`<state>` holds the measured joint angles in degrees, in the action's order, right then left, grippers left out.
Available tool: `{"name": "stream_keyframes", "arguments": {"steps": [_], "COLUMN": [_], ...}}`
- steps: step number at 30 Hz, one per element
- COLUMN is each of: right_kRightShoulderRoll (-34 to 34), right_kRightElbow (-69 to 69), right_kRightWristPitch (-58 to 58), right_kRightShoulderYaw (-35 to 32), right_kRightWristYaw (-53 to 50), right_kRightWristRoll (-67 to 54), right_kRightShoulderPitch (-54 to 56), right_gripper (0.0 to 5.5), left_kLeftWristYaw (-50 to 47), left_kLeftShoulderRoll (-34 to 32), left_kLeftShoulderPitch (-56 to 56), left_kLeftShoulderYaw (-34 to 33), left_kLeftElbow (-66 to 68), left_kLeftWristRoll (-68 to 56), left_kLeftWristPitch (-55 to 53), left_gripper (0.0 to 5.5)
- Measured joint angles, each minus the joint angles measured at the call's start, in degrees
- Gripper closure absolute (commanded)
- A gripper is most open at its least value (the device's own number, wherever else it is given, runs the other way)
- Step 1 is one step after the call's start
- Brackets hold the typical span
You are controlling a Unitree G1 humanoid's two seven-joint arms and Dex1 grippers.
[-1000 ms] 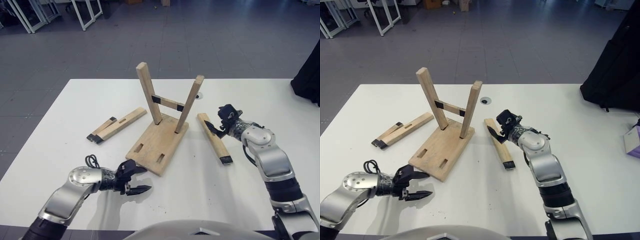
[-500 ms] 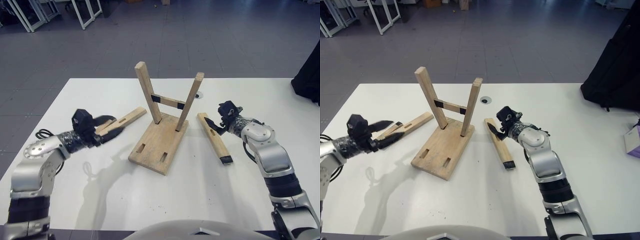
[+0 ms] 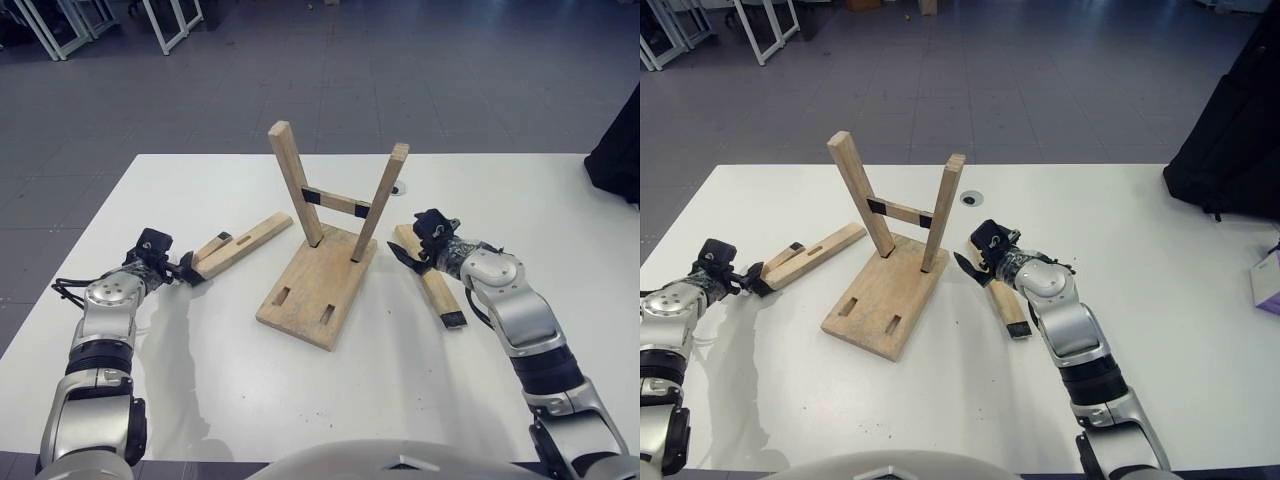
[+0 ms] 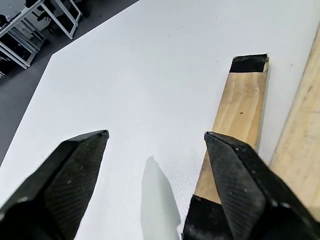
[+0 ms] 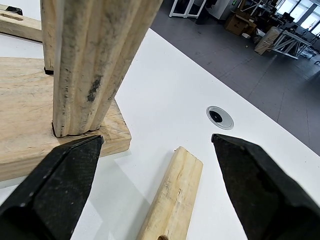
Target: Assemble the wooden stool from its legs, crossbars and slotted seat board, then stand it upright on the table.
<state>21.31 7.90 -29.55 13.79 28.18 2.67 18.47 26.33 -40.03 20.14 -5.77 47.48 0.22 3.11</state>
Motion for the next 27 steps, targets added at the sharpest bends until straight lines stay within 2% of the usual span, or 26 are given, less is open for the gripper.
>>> {"name": "stream_keyframes", "arguments": {"steps": [4, 9, 18, 27], "right_kRightShoulderRoll": [-0.13, -0.31, -0.4, -0.41], "right_kRightElbow": [0.0, 0.41, 1.59, 3.03], "right_kRightWristPitch": [0.0, 0.0, -0.04, -0.19], "right_kRightShoulderYaw": [0.43, 0.7, 0.84, 0.89], "right_kRightWristYaw": [-0.08, -0.35, -1.01, -1.56], "right_kRightWristRoll": [0.0, 0.04, 0.61, 1.49], "right_kRightShoulderPitch": [0.0, -0.18, -1.37, -2.47], "right_gripper": [1.51, 1.51, 1.51, 1.51], "left_kLeftWristYaw": [3.21, 8.39, 7.97, 3.52], "left_kLeftShoulderRoll": [0.0, 0.05, -0.77, 3.55], "left_kLeftShoulderPitch": [0.65, -4.42, -12.73, -24.19], "left_kLeftShoulderYaw": [1.65, 1.87, 0.15, -1.63], "left_kLeftElbow": [0.09, -8.05, -21.3, -37.16], "left_kLeftWristRoll": [0.62, -1.26, -2.73, -4.95], "left_kLeftWristPitch": [1.75, 1.77, -5.12, -12.68], "left_gripper": [1.96, 1.96, 1.96, 1.96]}}
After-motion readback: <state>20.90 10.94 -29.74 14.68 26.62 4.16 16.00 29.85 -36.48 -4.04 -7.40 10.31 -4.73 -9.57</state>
